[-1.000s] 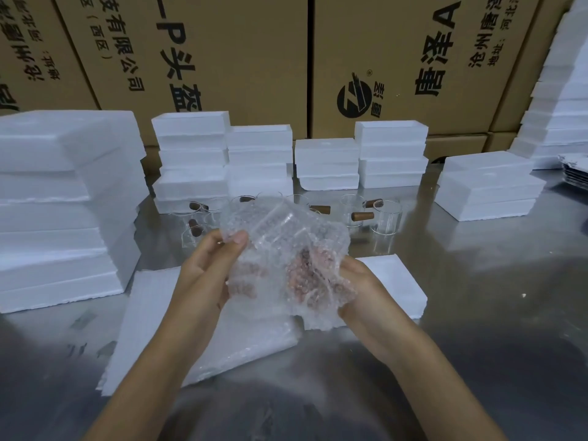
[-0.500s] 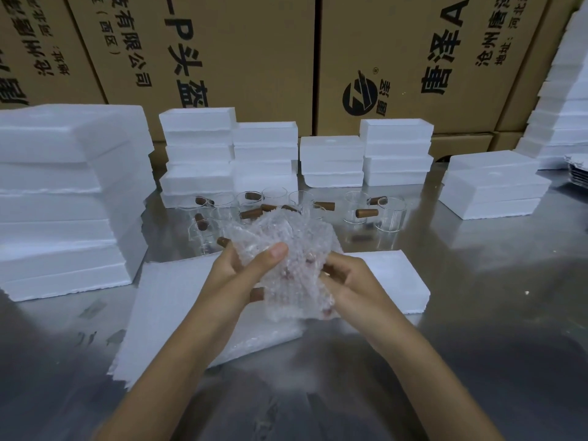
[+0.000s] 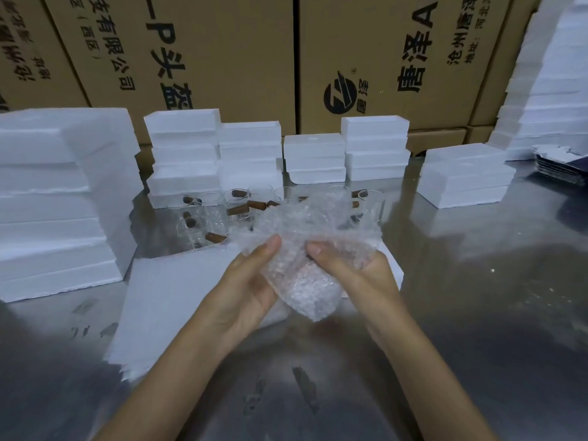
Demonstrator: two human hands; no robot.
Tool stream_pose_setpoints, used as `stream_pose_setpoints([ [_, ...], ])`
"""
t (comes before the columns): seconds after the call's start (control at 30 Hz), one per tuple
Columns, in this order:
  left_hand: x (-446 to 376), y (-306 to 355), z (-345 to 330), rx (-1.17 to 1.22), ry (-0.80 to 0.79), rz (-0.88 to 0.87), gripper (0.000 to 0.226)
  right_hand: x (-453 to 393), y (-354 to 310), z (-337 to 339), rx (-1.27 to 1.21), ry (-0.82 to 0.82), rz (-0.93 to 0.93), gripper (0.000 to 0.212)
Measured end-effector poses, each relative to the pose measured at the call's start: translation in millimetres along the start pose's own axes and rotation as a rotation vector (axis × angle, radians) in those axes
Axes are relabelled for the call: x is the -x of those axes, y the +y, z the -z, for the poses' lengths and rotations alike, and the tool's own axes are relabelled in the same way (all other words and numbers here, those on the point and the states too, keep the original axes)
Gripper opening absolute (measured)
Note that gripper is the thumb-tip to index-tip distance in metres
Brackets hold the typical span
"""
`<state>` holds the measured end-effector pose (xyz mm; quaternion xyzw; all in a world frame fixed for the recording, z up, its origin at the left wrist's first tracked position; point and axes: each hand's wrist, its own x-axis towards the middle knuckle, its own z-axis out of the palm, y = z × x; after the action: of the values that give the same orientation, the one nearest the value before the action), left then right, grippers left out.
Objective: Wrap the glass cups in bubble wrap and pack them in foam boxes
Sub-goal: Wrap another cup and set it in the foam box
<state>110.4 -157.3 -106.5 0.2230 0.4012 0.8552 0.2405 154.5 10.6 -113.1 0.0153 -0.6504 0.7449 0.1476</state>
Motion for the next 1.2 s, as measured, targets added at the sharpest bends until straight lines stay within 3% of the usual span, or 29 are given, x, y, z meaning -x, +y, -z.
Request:
stream_pose_setpoints([
  [0.07,2.2,-9.8,-0.5,-0.123,-0.037,0.062,0.051,2.4,-5.9,10.2,-0.1,0.103,-0.014,0.032],
  [0.2,2.9,-20.3,-3.6,-0.599,0.074,0.08,0.063,5.8,-9.0,32.8,-0.031,0.207,0.007,0.023],
  [0.47,-4.1,-43.1,-19.8,-1.158,0.091,0.019,0.073,4.7,3.7,48.2,0.385,0.224,0.211,0.05],
  [0.6,-12.7,-45.0,-22.5,-1.147,0.139,-0.009,0.04,6.5,14.3,48.2,0.562,0.209,0.323,0.059],
  [0.73,-25.9,-37.0,-21.0,-1.118,0.315,-0.121,0.005,5.3,19.1,47.1,0.515,0.279,0.346,0.055],
  [0.87,-40.2,-26.6,-16.9,-1.204,0.325,-0.084,0.01,10.4,22.9,45.1,0.342,0.382,0.25,0.06],
  [0.97,-41.6,-27.7,-15.7,-1.192,0.228,-0.091,0.032,13.3,28.2,50.0,0.271,0.436,0.17,0.035],
  [1.1,-36.5,-37.4,-14.8,-1.406,0.135,-0.244,0.031,12.4,31.8,51.2,0.409,0.405,0.203,0.007],
  [1.2,-36.9,-41.5,-14.2,-1.526,0.069,-0.224,0.018,15.4,34.9,37.2,0.755,0.264,0.361,0.01],
])
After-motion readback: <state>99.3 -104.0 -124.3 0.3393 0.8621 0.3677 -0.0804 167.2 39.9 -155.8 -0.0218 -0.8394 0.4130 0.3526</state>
